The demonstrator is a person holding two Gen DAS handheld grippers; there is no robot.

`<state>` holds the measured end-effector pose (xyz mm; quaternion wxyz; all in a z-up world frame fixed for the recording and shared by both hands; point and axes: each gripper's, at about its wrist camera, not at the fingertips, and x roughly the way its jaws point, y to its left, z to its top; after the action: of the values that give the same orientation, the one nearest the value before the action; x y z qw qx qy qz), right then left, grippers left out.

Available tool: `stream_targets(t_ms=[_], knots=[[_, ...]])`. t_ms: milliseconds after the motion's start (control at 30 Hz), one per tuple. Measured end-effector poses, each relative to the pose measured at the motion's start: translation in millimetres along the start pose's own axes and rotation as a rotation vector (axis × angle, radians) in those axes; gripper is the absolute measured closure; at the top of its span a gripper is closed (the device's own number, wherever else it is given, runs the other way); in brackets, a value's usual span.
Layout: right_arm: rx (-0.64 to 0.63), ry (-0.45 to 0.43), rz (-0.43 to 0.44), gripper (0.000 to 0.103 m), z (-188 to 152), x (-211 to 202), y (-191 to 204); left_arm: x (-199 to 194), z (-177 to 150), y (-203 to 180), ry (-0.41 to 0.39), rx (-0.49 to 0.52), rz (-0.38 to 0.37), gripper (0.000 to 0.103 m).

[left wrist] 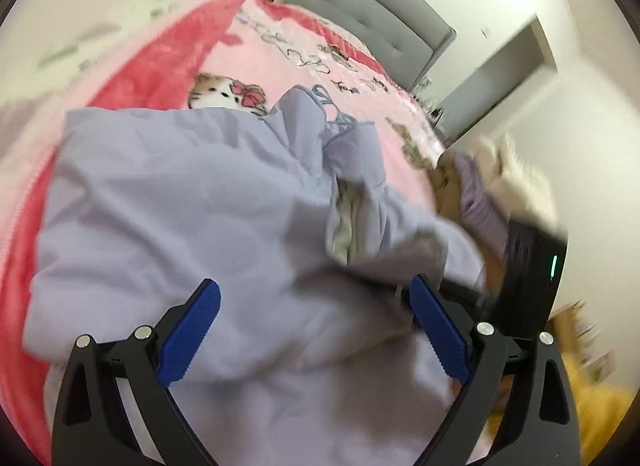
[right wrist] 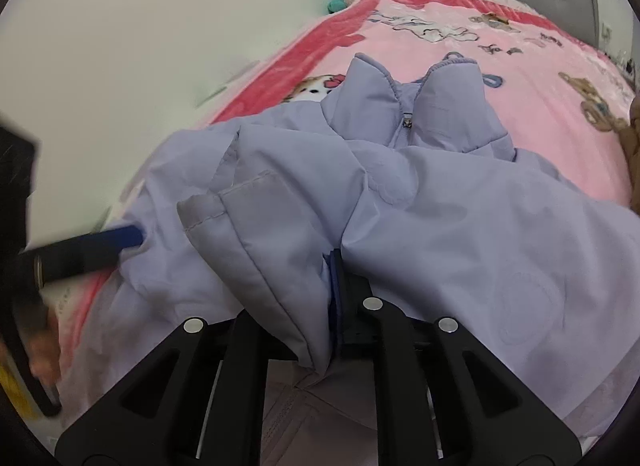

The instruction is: Fold large clothes

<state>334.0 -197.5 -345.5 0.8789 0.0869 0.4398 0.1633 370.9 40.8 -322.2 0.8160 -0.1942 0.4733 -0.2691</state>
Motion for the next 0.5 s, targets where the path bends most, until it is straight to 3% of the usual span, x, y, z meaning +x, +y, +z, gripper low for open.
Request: stream_targets(t_ms=[100,200,300,400,467,500], knots=[[0.04,-0.013,0.042,0.092,-3,-8,-5,20,19,3,0.059,-0.056,-0.039,0.009],[0.009,-0.022,0.03,0.09,-7,-16,0,40,28,-2,0.137,-0.108,-0.135,0.009],[-0.063,-0.033,-0.009,0.087,-14,-19,14,46,28,-14,0.151,-0.099,-0.166,0.009],[-0.116,-0.044,0.0,0.068,-20,-23,26,53,28,-26,0.164,-0.071,-0.175,0.009],[-0.138,-0.058,0.014,0.041,-25,-26,32,61,28,-27,0.19,-0.087,-0.167,0.011],[-0.153,-0.061,0.021,0.036,-28,-27,37,63,31,-25,0.193,-0.094,-0.161,0.024]])
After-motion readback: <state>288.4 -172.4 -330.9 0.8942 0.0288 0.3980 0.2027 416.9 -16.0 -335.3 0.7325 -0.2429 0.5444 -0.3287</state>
